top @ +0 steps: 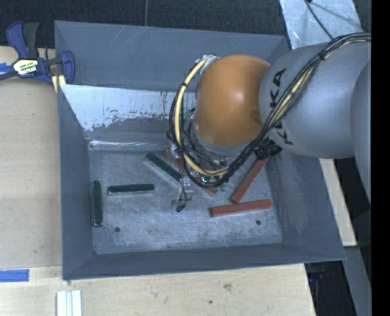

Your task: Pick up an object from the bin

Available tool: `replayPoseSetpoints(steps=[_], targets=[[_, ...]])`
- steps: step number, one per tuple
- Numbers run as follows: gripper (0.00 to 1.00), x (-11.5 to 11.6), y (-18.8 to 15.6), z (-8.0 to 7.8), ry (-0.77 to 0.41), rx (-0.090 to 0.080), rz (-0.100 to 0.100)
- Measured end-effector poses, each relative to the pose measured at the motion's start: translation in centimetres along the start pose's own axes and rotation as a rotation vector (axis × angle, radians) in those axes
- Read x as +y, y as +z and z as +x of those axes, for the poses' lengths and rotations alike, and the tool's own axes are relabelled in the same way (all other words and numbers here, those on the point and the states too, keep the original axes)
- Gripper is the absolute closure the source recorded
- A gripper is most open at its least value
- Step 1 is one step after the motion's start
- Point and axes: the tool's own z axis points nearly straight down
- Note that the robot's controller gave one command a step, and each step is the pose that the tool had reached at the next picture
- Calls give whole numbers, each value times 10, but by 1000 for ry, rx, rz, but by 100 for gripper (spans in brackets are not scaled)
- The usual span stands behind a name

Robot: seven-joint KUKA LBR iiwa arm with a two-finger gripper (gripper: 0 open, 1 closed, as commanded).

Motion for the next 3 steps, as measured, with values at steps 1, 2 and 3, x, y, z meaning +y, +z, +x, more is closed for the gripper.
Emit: replayPoseSetpoints(steps=[1,2,3], targets=[[0,35,97,-30,-83,-6,-2],[100,33,94,-31,-79,-9,-1],[100,35,-48,-29,-107,-18,-2]])
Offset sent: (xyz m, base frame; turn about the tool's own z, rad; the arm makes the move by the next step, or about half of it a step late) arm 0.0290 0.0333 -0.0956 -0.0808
